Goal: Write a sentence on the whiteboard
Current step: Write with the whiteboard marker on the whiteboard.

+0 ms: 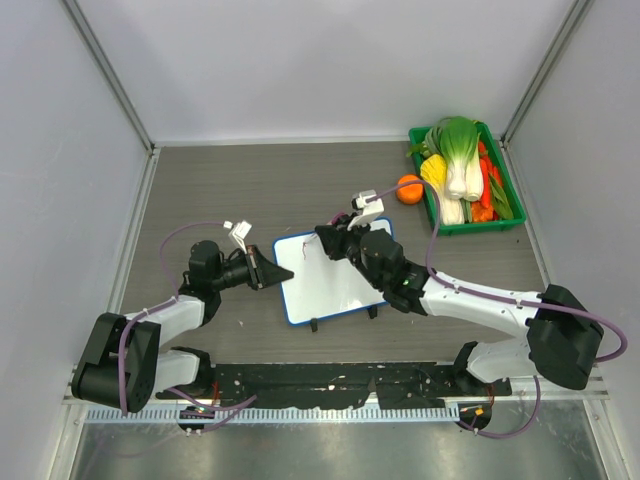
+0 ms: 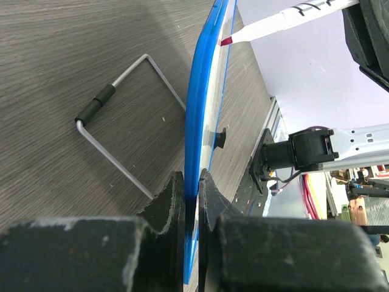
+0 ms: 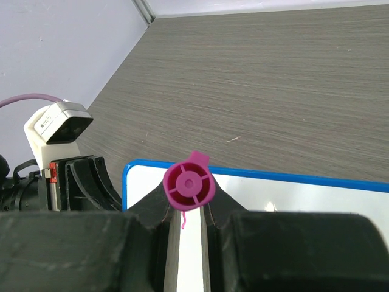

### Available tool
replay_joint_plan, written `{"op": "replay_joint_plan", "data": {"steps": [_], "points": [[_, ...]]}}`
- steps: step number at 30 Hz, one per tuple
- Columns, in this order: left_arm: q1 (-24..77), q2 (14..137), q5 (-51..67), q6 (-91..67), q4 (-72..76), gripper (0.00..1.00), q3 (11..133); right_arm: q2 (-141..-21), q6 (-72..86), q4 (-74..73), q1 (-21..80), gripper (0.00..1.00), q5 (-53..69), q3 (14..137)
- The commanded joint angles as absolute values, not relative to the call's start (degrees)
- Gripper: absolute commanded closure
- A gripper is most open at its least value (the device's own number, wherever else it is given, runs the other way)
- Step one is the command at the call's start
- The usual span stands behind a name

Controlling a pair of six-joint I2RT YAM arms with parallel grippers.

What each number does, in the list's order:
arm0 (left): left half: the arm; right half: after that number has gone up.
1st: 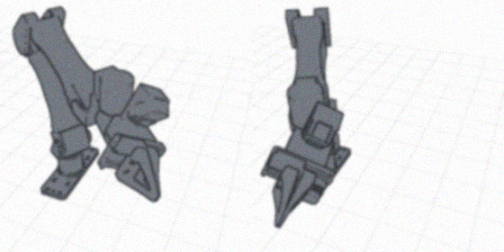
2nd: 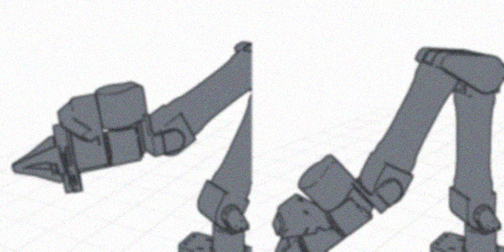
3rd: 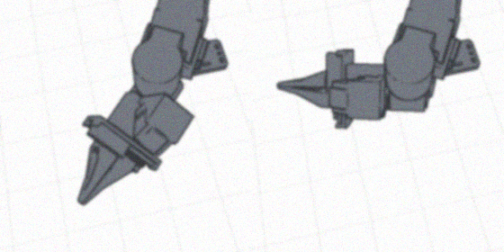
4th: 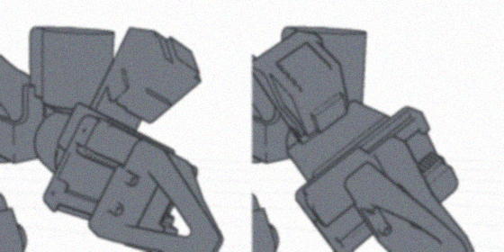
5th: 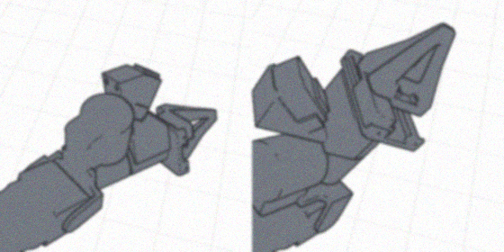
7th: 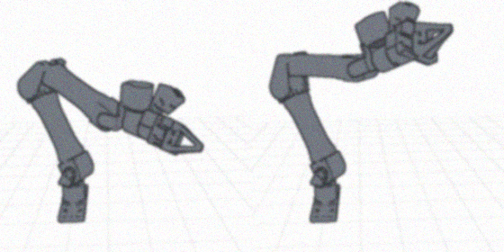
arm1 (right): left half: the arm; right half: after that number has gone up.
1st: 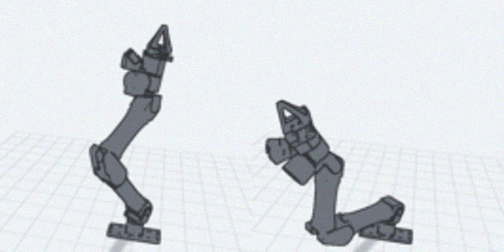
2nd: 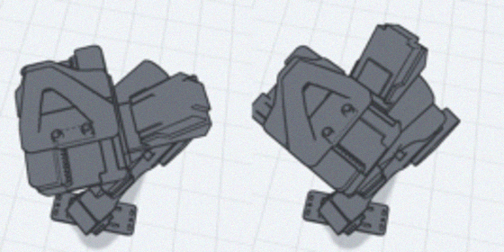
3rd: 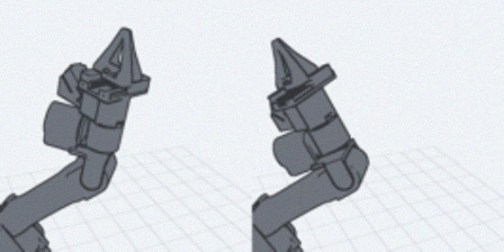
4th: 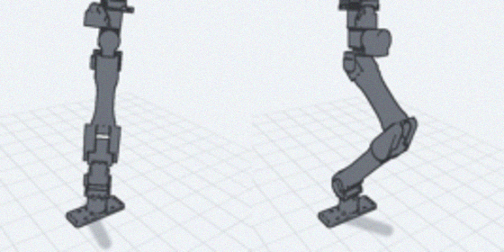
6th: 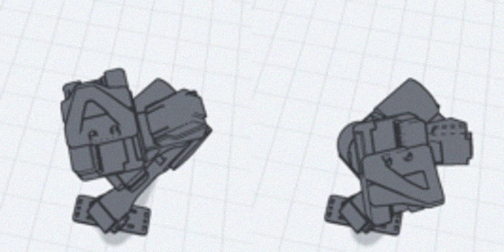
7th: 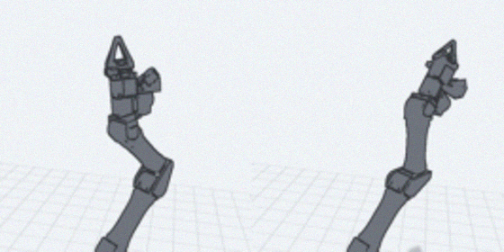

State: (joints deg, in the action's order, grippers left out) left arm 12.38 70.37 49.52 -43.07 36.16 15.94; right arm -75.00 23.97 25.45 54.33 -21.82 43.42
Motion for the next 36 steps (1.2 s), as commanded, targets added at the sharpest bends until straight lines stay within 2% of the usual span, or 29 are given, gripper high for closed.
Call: {"op": "replay_joint_plan", "data": {"steps": [1,13,36], "points": [[12.13,71.02,43.24,-38.41,31.64,1.0,16.17,-73.92,23.73,23.91,53.61,0.99,-24.52,42.54],[12.22,70.84,43.24,-38.32,31.64,1.0,16.26,-71.98,23.64,22.41,53.35,0.99,-24.35,40.52],[12.04,70.49,43.15,-38.15,31.29,1.0,16.26,-75.32,26.46,24.26,53.35,0.99,-17.49,41.13]]}}
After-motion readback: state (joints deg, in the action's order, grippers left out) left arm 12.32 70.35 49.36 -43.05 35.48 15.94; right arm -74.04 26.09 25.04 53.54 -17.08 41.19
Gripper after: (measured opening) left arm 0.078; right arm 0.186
